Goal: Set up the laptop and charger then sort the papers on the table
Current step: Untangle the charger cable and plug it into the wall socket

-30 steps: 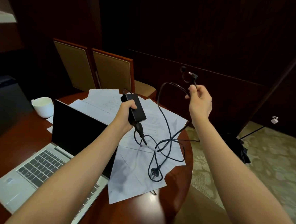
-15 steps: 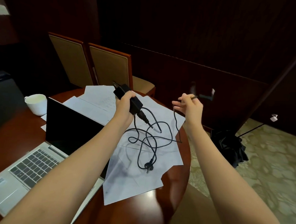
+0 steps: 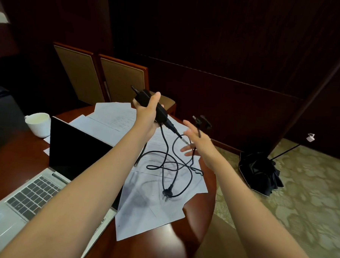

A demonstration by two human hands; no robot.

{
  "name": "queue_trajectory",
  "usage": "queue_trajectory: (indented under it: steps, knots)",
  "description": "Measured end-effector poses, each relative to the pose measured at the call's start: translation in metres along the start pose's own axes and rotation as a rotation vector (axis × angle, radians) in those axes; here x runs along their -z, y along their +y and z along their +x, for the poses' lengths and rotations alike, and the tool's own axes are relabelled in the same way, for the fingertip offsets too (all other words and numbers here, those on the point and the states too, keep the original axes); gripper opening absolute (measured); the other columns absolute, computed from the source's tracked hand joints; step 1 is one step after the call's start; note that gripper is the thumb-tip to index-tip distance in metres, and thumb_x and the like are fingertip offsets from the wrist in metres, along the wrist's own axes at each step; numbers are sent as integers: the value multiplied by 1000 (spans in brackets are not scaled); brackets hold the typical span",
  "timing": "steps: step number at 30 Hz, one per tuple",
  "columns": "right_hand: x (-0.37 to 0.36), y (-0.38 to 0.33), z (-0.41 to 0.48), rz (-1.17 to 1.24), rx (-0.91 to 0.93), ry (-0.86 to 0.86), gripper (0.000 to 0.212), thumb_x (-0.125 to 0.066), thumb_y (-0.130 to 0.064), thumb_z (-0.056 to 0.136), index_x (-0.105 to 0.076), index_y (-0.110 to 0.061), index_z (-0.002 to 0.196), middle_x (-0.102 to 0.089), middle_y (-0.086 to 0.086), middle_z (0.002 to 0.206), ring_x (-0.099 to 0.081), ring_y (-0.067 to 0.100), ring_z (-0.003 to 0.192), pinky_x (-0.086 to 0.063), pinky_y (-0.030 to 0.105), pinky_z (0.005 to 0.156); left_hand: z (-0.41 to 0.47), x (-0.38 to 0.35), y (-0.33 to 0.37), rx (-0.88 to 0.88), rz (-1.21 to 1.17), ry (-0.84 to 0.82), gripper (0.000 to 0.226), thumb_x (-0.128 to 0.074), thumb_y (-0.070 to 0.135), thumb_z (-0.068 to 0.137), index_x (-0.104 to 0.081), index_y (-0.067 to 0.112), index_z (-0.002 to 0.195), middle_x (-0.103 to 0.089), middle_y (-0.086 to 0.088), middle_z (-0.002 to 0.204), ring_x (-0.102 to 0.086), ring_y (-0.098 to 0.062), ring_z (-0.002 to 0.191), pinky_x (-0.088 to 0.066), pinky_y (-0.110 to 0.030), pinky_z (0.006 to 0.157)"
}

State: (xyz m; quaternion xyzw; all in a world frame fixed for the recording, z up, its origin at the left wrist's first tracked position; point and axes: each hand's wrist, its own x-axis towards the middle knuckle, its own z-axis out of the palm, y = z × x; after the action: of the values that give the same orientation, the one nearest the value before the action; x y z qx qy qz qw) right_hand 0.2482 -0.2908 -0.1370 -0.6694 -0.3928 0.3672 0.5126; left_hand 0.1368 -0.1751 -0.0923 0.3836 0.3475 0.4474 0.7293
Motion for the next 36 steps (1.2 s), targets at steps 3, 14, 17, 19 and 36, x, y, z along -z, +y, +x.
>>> queue_trajectory:
  steps: [3,14,17,19,36]
  knots:
    - [-16,6,0,-130,-36,-184,26,-40,-29,100,-56,-20,118,-51,-2,97,-53,10,66,-54,20,62,1,7,-11,70,40,-21,62,-58,24,91,-23,21,142,-49,-11,118,-55,-24,101,-49,-44,84]
    - [-37,43,7,-71,-102,123,36,-43,-27,98,-42,-18,64,-37,-4,62,-37,9,58,-43,20,56,-3,50,-72,299,397,-33,76,-58,39,89,-11,24,146,-56,-7,121,-57,-16,96,-45,-33,73]
    - [-52,59,9,-102,-141,192,37,-46,-26,97,-46,-17,61,-39,-1,61,-39,12,59,-44,27,58,-11,61,-91,372,641,-67,70,-48,45,91,-16,19,148,-41,-8,143,-44,-26,125,-37,-37,93]
    - [-67,71,8,-97,-164,242,38,-47,-25,96,-47,-18,59,-42,-3,61,-43,14,63,-47,35,67,-19,65,-95,373,694,-152,51,-40,38,97,-32,14,142,-42,0,136,-41,-25,127,-33,-36,100]
    - [-112,122,-6,-735,-167,220,28,-37,-11,99,-52,0,119,-41,16,131,-53,31,106,-43,32,82,-55,144,-127,598,615,-137,42,-36,31,101,-41,13,138,-54,-9,130,-56,-23,113,-42,-35,100]
